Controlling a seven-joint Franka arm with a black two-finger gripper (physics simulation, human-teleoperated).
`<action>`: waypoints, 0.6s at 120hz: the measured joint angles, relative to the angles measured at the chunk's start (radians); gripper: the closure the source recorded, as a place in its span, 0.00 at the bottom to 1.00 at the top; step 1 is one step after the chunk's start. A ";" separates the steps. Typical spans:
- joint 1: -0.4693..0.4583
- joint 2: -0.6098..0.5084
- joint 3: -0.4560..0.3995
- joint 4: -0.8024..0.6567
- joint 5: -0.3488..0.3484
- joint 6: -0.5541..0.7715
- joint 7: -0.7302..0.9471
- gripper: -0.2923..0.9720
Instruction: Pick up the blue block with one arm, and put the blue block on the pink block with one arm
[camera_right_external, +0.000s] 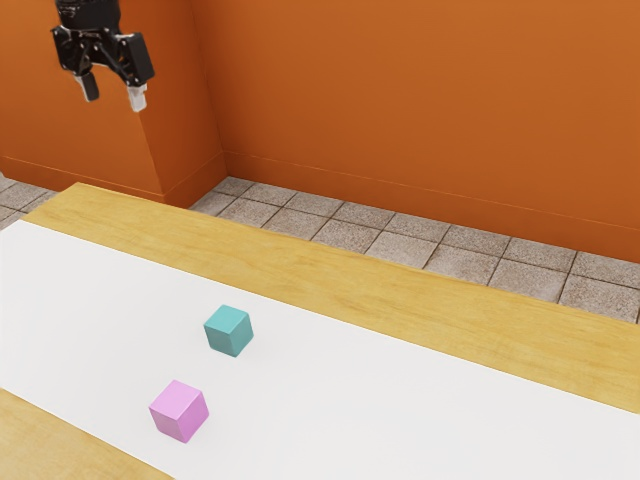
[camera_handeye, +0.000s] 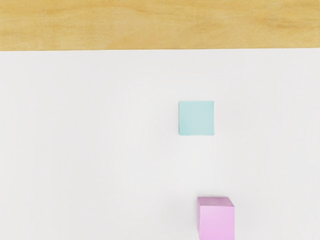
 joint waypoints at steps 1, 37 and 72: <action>-0.002 0.001 0.000 0.000 0.000 0.001 -0.001 0.23; -0.010 -0.057 -0.001 -0.176 -0.004 0.062 -0.002 0.23; 0.003 -0.060 -0.040 -0.527 0.015 0.413 0.356 0.23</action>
